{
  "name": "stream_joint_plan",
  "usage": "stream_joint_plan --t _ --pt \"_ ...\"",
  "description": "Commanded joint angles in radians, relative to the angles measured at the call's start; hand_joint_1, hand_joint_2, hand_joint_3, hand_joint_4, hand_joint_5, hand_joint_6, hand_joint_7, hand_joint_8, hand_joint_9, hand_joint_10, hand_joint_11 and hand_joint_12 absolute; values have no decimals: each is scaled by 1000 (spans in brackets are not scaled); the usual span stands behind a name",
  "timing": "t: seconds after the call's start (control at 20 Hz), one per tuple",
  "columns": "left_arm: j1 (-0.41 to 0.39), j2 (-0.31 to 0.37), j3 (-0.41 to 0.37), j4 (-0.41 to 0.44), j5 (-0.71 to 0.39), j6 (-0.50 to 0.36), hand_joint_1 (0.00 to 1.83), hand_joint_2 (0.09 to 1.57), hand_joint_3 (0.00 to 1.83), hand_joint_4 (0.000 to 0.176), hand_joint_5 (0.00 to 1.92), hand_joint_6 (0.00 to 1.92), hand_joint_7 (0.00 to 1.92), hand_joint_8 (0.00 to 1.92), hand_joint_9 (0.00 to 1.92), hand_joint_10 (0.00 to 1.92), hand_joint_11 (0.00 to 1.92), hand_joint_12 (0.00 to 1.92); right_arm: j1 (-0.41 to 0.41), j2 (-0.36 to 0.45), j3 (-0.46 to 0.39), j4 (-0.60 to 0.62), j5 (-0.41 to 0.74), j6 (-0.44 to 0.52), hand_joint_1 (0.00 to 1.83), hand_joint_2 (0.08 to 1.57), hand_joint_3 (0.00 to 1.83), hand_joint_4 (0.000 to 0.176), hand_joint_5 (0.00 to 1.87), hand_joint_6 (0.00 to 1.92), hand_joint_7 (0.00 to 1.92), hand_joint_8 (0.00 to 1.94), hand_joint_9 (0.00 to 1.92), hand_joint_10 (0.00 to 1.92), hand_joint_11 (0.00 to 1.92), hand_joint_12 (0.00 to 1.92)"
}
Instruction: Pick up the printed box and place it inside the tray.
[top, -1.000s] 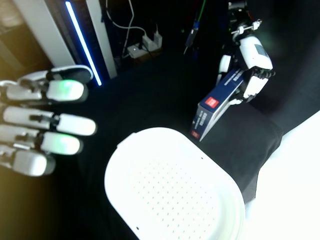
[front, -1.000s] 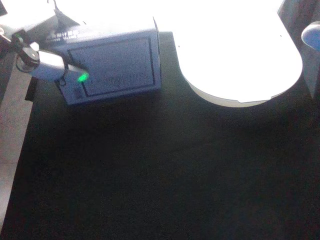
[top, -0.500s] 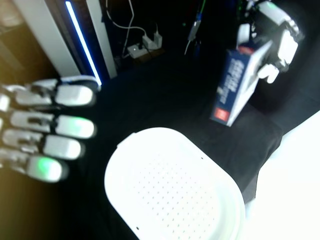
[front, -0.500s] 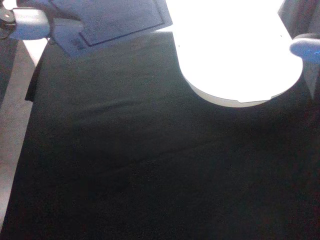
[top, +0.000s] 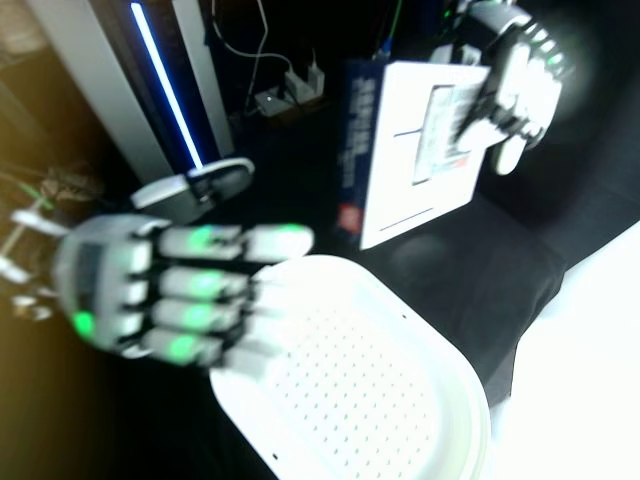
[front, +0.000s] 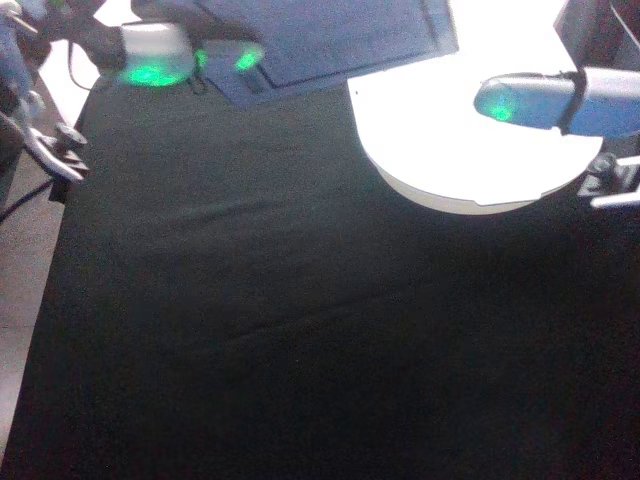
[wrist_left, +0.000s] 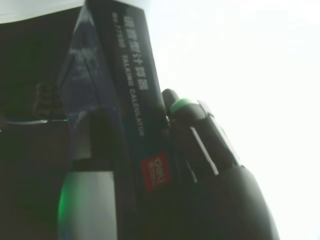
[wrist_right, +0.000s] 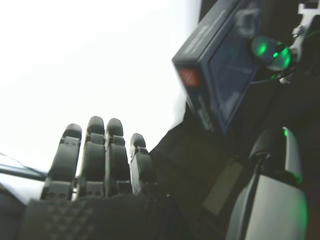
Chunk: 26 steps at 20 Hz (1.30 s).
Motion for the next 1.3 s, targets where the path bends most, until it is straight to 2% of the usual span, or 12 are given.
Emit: stream_joint_plan --t 0.0,0.05,0.15,0.3,0.55,0.65,0.75,0.85,0.9,0.95,1.0,1.25 --pt "-10 0 5 -21 -141 -4 1264 1125 0 0 976 780 976 1263 985 1417 953 1774 17 0 6 4 108 12 527 658 7 116 0 0 147 0 76 18 0 333" --pt "-9 -12 6 -21 -145 -3 1263 1119 0 0 983 795 986 1227 985 1397 970 1771 28 -8 8 2 106 14 531 663 6 105 0 0 133 4 45 7 0 160" --pt "-8 -34 11 -18 -154 -3 1253 1107 0 0 1006 799 1004 1154 1018 1351 988 1741 34 -27 15 1 105 21 593 704 2 91 0 0 179 5 162 22 0 746" --pt "-8 -50 11 -18 -168 -4 1240 1102 1 0 1011 839 1008 1087 1027 1266 1005 1679 58 -50 21 1 104 23 620 749 12 77 0 0 152 2 249 28 0 1117" --pt "-8 -80 24 -15 -159 -4 1256 1084 0 0 1049 733 1052 1050 1096 1173 1021 1598 85 -63 19 -1 96 25 541 944 23 4 59 13 158 2 273 17 0 1167" --pt "-8 -88 30 -16 -157 -4 1244 1090 1 0 1033 800 1035 1034 1093 1160 1029 1611 92 -63 12 -1 97 25 582 1033 17 0 132 39 216 14 318 36 0 1290" --pt "-8 -96 35 -21 -159 -4 1250 1076 0 0 1055 772 1076 962 1136 1102 1046 1561 93 -63 11 -2 97 25 710 1100 6 0 458 93 430 23 446 45 64 1292" --pt "-8 -104 41 -26 -160 -5 1258 1074 0 0 1061 734 1086 973 1146 1067 1045 1544 95 -71 13 -5 97 25 929 1095 0 0 805 108 830 82 835 234 510 1239" --pt "-8 -105 42 -27 -161 -5 1275 1069 0 0 1083 648 1095 1004 1136 1093 1031 1585 96 -71 12 -4 97 25 1209 1078 0 0 928 645 1139 636 1205 414 926 1206" --pt "-7 -107 43 -29 -164 -5 1283 1064 0 0 1100 601 1105 1006 1136 1099 1037 1578 101 -73 12 -4 97 25 1263 1089 0 0 956 716 1145 891 1319 607 1090 1279" --pt "-4 -108 44 -33 -166 -5 1288 1052 0 0 1134 541 1133 960 1169 1069 1079 1535 112 -75 13 -6 97 24 1193 1084 0 0 1038 816 1228 743 1282 861 1087 1436" --pt "-2 -110 50 -33 -161 -10 1277 1054 0 0 1058 704 1177 834 1220 777 1106 1215 152 -76 12 -31 97 24 1257 1144 0 0 898 809 988 1261 1098 1283 976 1704"
